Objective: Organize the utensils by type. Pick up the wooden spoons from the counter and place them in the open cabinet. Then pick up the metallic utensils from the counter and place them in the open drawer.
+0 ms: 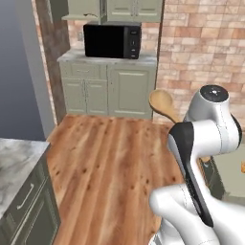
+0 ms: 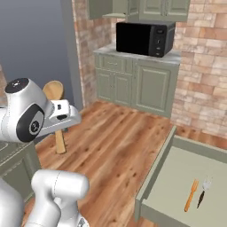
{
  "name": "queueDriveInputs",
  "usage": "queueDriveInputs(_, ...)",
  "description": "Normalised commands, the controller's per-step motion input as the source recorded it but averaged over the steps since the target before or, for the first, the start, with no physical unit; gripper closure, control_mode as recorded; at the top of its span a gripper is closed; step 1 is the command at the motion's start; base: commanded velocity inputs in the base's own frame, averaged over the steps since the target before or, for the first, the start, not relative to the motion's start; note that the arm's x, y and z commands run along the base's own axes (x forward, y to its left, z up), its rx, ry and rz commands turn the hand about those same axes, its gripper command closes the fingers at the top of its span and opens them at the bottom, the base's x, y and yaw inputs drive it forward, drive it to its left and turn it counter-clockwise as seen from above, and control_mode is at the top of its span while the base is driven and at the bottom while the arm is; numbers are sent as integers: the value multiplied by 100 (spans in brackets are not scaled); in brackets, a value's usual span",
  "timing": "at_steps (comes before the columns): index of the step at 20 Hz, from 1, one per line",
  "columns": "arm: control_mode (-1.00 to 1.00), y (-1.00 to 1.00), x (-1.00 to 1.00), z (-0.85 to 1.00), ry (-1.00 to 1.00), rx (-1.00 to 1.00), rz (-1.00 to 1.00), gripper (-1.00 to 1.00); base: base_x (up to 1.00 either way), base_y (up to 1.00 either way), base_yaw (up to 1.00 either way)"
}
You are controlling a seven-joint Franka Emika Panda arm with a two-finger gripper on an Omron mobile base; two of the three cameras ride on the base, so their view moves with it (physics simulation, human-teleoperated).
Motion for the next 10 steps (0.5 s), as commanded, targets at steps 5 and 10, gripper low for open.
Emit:
queueDriveInputs(5,100,0,0,0,0,0,0,100,69,16,-14)
queueDriveInputs(10,100,0,0,0,0,0,0,100,100,0,-15)
